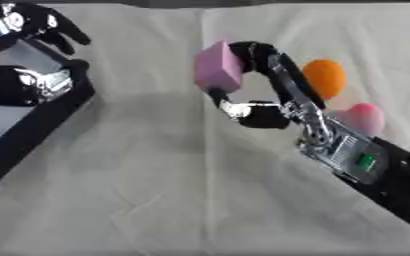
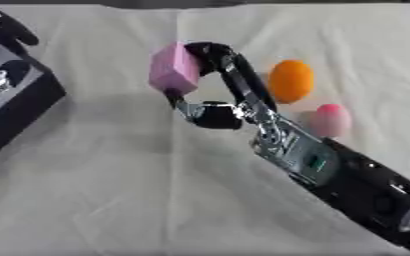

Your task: Pick up the objects with one hand, pass them to the other hand, and then place them into the box on the other side of the table.

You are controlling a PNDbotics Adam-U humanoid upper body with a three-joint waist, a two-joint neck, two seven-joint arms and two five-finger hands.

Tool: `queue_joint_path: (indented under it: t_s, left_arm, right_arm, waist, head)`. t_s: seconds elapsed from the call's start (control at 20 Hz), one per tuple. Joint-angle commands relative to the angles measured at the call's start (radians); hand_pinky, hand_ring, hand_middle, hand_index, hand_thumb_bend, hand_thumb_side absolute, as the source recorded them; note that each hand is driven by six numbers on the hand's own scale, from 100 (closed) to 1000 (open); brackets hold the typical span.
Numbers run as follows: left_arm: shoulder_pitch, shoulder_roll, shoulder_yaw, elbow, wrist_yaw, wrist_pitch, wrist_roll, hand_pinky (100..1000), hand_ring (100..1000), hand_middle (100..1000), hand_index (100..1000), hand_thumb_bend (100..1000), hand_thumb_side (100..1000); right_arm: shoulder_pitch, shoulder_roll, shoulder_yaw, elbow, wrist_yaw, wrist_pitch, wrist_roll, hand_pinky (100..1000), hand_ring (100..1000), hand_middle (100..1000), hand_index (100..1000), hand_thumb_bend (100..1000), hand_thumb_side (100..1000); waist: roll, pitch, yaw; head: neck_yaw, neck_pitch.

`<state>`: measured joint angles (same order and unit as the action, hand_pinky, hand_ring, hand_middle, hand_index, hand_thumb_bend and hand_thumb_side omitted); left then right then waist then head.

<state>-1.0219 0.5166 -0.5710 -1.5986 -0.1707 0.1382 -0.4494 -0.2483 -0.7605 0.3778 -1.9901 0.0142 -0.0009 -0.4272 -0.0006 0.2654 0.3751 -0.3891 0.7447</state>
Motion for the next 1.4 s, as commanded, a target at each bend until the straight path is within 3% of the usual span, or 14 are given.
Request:
queue_joint_path:
  t_s: [0.05,0.8,1.4]
  left_arm:
    - [-0.030,-0.016,0.007,0.018,-0.025,-0.022,0.004,892,753,774,819,222,548]
    - [-0.069,-0.151,0.008,0.076,-0.060,-0.052,0.007,907,749,775,817,291,571]
    - [-0.085,-0.220,0.006,0.108,-0.091,-0.107,-0.026,925,762,782,811,454,585]
  right_arm:
    - [-0.017,-0.031,0.001,-0.010,0.015,-0.012,0.014,671,669,518,615,100,163]
    - [-0.065,-0.025,0.037,-0.010,0.065,-0.038,0.075,652,651,505,601,100,124]
    - [-0.086,-0.027,0.044,-0.010,0.078,-0.021,0.098,645,644,500,596,100,111]
  waist:
    - [0.015,0.001,0.000]
    - [0.007,0.013,0.003]
    - [0.002,0.020,0.012]
  head:
    - [-0.002,-0.014]
    - [-0.004,-0.027]
    - [-0.016,-0.028]
